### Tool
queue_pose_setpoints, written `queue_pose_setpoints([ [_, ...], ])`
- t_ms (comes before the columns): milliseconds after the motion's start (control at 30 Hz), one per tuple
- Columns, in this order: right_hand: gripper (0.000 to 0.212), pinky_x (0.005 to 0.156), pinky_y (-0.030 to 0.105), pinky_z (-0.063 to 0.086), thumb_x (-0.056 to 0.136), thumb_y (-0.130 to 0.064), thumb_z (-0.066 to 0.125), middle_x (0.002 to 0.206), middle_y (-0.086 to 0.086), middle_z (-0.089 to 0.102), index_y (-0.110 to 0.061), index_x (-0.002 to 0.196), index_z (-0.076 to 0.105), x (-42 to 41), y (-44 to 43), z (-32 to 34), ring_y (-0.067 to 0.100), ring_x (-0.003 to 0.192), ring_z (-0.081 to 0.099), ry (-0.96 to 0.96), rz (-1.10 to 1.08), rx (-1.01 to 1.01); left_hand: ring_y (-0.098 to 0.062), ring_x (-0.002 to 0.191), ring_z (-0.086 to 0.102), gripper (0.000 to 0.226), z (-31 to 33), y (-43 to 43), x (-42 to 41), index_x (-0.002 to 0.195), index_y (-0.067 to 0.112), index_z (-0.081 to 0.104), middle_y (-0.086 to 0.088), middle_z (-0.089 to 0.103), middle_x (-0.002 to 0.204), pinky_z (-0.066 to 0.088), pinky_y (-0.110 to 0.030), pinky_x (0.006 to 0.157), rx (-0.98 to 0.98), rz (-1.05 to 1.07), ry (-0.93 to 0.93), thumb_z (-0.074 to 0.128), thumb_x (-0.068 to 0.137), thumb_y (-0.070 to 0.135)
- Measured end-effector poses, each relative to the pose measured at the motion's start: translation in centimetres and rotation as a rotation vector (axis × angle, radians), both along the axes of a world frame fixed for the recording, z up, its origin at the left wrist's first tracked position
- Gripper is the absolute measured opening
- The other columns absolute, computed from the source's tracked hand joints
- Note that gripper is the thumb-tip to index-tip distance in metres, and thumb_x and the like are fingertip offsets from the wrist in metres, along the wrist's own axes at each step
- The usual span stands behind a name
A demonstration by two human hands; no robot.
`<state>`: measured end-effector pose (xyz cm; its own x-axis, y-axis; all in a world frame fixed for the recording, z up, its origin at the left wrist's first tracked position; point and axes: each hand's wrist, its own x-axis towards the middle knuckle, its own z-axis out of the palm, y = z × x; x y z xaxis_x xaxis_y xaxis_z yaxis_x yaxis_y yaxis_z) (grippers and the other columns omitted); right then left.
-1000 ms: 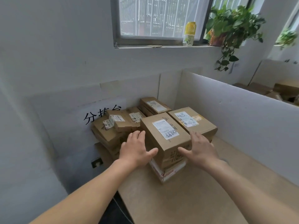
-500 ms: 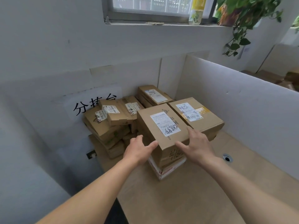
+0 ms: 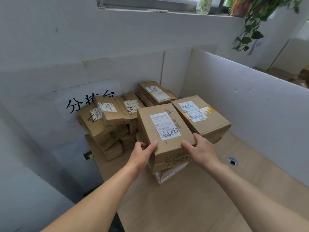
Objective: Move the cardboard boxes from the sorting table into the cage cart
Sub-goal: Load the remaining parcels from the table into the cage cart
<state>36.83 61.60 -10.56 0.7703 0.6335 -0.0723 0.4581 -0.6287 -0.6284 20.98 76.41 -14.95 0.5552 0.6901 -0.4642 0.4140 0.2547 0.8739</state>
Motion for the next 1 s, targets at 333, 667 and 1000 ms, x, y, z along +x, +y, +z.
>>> queue_pose_setpoints([
  [333,0.042,0.093,0.045,0.058,0.092,-0.054,0.064,0.112,-0.013,0.063,-0.030,0.126,0.055,0.3,-0.6,-1.6,0.013,0.106,0.061,0.099,-0.005,0.119,-0.021,0.112,0.060,0.098,-1.1,-1.4,-0.1,0.140,0.031,0.033,0.002,0.056,0.132,0.056,-0.047,0.070,-0.300,0.103,-0.226,0.083,0.063,0.066],
  [667,0.033,0.090,0.040,0.059,0.096,-0.050,0.061,0.110,-0.014,0.063,-0.031,0.121,0.054,-1.1,-2.2,-2.1,0.010,0.102,0.062,0.116,0.042,0.183,-0.029,0.108,0.067,0.112,-0.9,-2.8,-2.0,0.149,0.043,0.028,-0.005,0.063,0.130,0.059,-0.045,0.070,-0.212,0.104,-0.262,0.079,0.051,0.063],
  [1000,0.044,0.084,0.041,0.060,0.094,-0.061,0.056,0.111,-0.011,0.068,-0.028,0.122,0.061,-1.4,-4.3,-1.0,0.011,0.101,0.065,0.208,0.088,0.210,-0.029,0.100,0.071,0.111,0.7,-5.8,-4.6,0.148,0.041,0.031,-0.004,0.067,0.123,0.062,-0.048,0.075,-0.142,0.097,-0.301,0.075,0.048,0.061],
])
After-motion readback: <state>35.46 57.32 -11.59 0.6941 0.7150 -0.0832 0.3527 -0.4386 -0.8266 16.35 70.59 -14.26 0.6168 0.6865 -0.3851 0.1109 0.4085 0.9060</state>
